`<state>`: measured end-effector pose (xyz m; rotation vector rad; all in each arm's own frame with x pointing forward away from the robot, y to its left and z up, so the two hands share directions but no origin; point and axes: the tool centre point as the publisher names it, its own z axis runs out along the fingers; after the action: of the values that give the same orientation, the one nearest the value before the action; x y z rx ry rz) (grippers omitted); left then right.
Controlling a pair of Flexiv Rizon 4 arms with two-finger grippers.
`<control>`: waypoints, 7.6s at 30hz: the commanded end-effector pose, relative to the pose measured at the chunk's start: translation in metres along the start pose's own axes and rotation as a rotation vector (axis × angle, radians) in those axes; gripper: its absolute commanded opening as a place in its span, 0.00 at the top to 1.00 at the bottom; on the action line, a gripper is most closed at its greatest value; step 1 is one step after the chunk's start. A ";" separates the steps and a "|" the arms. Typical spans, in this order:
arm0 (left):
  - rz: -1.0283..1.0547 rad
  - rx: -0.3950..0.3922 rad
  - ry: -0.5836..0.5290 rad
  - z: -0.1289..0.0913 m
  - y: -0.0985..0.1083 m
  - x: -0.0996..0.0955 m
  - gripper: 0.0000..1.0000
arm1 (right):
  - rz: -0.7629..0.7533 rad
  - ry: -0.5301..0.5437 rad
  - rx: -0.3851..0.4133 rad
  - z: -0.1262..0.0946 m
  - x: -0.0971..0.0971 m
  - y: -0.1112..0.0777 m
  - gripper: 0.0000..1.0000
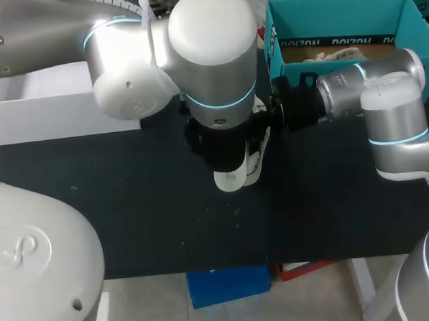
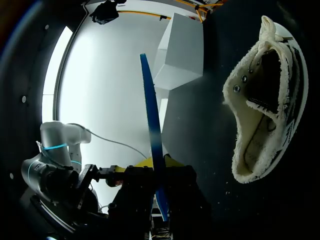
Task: Take the shoe out of the shoebox, open the shoe tongue, remove and reinsert the insole, then place the shoe into the shoebox
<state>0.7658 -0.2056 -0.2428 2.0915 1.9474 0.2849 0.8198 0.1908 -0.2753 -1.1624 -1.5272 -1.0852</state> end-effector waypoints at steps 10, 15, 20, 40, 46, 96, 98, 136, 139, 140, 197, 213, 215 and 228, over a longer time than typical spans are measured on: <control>-0.018 -0.011 0.006 0.007 0.042 0.002 0.00 | 0.001 -0.003 0.002 0.000 0.000 0.001 1.00; -0.035 -0.021 -0.001 0.011 0.059 0.005 0.00 | 0.001 -0.003 0.002 0.000 0.000 0.001 1.00; -0.054 -0.027 -0.004 0.015 0.075 0.011 0.00 | 0.001 -0.003 0.002 0.000 0.000 0.001 1.00; -0.095 -0.041 -0.002 0.025 0.129 0.026 0.00 | 0.001 -0.003 0.002 0.000 0.000 0.001 1.00; -0.101 -0.046 -0.013 0.022 0.131 0.026 0.00 | 0.001 -0.003 0.002 0.000 0.000 0.001 1.00; -0.057 0.028 -0.622 -0.037 -0.023 0.040 0.00 | 0.001 -0.003 0.002 0.000 0.000 0.001 1.00; -0.067 0.060 -0.717 -0.036 -0.020 0.047 0.00 | 0.001 -0.003 0.002 0.000 0.000 0.001 1.00; -0.100 0.077 -1.148 -0.023 -0.022 0.079 0.00 | 0.001 -0.003 0.002 0.000 0.000 0.001 1.00; -0.114 0.048 -1.182 -0.018 -0.021 0.082 0.00 | 0.001 -0.003 0.002 0.000 0.000 0.001 1.00; -0.125 0.040 -1.197 -0.016 -0.020 0.084 0.00 | 0.001 -0.003 0.002 0.000 0.000 0.001 1.00; -0.181 -0.073 -1.438 0.049 0.061 0.006 0.80 | 0.001 -0.003 0.002 0.000 0.000 0.001 1.00; -0.188 -0.073 -1.421 0.052 0.063 0.001 1.00 | 0.001 -0.003 0.002 0.000 0.000 0.001 1.00; -0.198 -0.071 -1.416 0.051 0.062 0.002 1.00 | 0.003 0.001 -0.002 -0.001 0.000 0.000 0.10; -0.325 0.042 -1.214 0.034 0.032 0.040 1.00 | 0.064 -0.216 -0.116 -0.038 -0.008 -0.021 0.00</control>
<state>0.8255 -0.1893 -0.2759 1.2686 1.3447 -0.9150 0.8240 0.1592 -0.2876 -1.3583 -1.5756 -1.0323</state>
